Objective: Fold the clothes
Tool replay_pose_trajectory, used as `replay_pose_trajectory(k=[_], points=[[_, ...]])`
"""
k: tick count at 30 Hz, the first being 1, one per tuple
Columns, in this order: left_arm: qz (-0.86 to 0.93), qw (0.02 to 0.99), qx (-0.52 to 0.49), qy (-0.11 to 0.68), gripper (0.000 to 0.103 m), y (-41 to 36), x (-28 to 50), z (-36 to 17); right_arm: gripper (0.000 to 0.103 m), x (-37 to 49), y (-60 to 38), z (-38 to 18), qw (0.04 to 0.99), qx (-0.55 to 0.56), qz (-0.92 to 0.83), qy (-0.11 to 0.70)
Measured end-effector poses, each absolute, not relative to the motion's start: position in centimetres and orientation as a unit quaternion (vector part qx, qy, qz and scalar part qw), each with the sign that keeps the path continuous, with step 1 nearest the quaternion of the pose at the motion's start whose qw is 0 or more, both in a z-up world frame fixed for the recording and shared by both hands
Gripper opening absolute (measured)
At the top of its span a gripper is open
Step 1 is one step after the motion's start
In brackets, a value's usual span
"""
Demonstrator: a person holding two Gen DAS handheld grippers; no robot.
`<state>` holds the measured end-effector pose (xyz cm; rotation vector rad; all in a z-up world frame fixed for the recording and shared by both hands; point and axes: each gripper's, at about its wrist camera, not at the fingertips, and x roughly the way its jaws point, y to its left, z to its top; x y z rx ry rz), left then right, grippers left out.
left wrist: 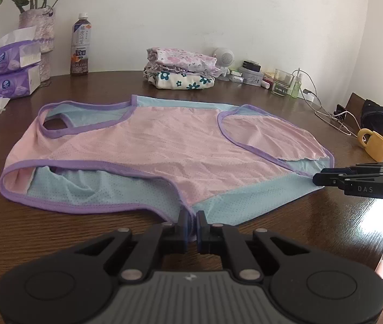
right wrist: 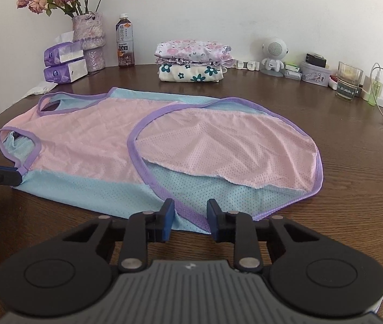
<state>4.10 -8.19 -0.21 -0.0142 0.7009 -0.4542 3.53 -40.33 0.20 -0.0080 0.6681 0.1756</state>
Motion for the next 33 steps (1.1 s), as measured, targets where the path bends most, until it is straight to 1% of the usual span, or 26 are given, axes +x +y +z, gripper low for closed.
replay_pose_trajectory(k=[1,3,5,6,7,8,9,10,11,13,17,23,33], points=[[-0.218,0.916,-0.012,0.335,0.007,-8.1,3.9,0.1,0.026,3.6,-40.4,0.2,0.940,-0.003,0.085,0.330],[-0.218,0.922,-0.021,0.319,0.026,-7.9,3.5,1.2,0.033,3.5,-40.7,0.4,0.939,0.010,0.090,0.333],[-0.211,0.931,-0.028,0.297,0.068,-7.6,3.0,2.7,0.067,3.1,-40.7,1.8,0.939,0.030,0.103,0.326],[-0.204,0.936,-0.030,0.286,0.076,-7.4,2.7,3.5,0.074,2.9,-40.6,2.5,0.940,0.030,0.107,0.322],[-0.193,0.940,-0.026,0.279,0.085,-7.4,2.6,4.1,0.087,2.8,-40.4,3.3,0.941,0.031,0.110,0.318],[-0.184,0.943,-0.022,0.277,0.089,-7.4,2.6,4.5,0.096,2.6,-40.2,4.1,0.942,0.031,0.113,0.314],[-0.176,0.944,-0.021,0.277,0.089,-7.5,2.5,4.6,0.101,2.5,-39.9,4.6,0.943,0.025,0.114,0.312],[-0.167,0.945,-0.020,0.279,0.091,-7.5,2.4,4.7,0.103,2.4,-39.4,4.9,0.943,0.018,0.110,0.313],[-0.159,0.944,-0.024,0.289,0.094,-7.5,2.5,4.5,0.103,2.3,-39.0,5.0,0.944,0.012,0.104,0.314],[-0.143,0.940,-0.030,0.309,0.097,-7.4,2.6,3.9,0.103,2.1,-38.3,5.0,0.944,0.002,0.093,0.318],[-0.146,0.931,-0.053,0.331,0.097,-6.7,2.1,2.7,0.103,1.6,-37.0,3.9,0.940,-0.012,0.070,0.334],[-0.145,0.929,-0.053,0.336,0.097,-6.9,1.9,2.6,0.103,0.8,-35.6,2.8,0.936,-0.027,0.046,0.347],[-0.143,0.927,-0.051,0.342,0.097,-7.2,1.8,2.4,0.103,0.9,-36.6,2.7,0.933,0.017,0.056,0.354]])
